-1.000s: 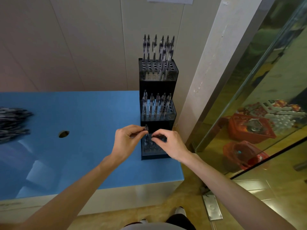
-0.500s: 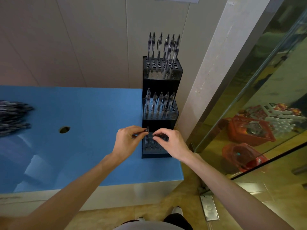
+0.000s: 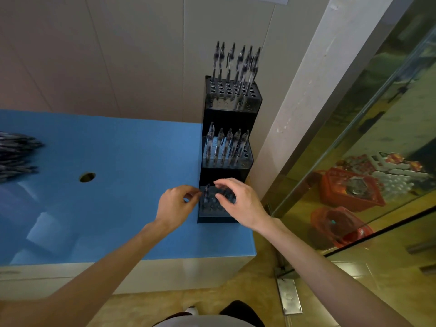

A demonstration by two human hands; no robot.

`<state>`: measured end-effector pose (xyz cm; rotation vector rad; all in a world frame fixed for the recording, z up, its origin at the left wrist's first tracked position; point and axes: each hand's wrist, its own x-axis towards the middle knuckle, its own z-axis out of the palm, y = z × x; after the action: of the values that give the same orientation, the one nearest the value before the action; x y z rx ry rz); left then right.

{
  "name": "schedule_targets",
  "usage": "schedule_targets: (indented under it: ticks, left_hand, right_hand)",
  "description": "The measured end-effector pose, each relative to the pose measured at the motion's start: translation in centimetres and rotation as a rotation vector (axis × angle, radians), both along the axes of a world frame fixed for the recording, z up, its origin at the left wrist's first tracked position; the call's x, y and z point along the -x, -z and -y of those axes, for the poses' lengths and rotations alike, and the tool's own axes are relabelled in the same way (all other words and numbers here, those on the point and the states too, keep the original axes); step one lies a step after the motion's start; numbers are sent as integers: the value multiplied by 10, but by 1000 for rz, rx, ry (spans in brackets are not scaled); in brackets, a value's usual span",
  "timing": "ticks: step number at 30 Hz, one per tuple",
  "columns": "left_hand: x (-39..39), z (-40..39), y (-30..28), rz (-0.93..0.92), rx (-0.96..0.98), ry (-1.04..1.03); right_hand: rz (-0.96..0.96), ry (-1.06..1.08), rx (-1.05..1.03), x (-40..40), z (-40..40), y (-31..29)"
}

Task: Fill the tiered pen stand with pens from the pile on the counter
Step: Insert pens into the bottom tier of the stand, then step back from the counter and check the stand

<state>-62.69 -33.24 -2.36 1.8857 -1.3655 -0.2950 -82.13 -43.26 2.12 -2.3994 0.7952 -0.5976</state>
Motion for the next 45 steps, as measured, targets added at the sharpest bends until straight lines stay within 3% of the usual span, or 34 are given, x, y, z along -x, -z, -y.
schedule_targets:
  ticks: [5,8,12,21,27,33,38,45]
  left_hand:
    - [15,-3,-16,-50,55,-59]
    - [27,4,-20,-178,-22,-108]
    - [45,20,-21,-439,-203,-205]
    - [50,15,-15,-617,-340,-344]
    - [56,-29,-49,-407,-318,-372]
    - [17,-112,-36,103,-491,-410]
    - [-33,-197,-46,341,-666,-446]
    - [-113,-295,-49,470,-805,-517]
  right_hand:
    - [-154,-92,233,-8,-4,1]
    - [-272,-105,375,-6,-6,11]
    - [-369,-93,395,-4,-10,14]
    - [-472,-17,355,-2,-21,10]
    - [-342,81,429,11,-45,13]
    - [-194,17,402,-7,-92,27]
    - [-239,-135,341,-51,-128,28]
    - [-400,-290,360,-124,-159,43]
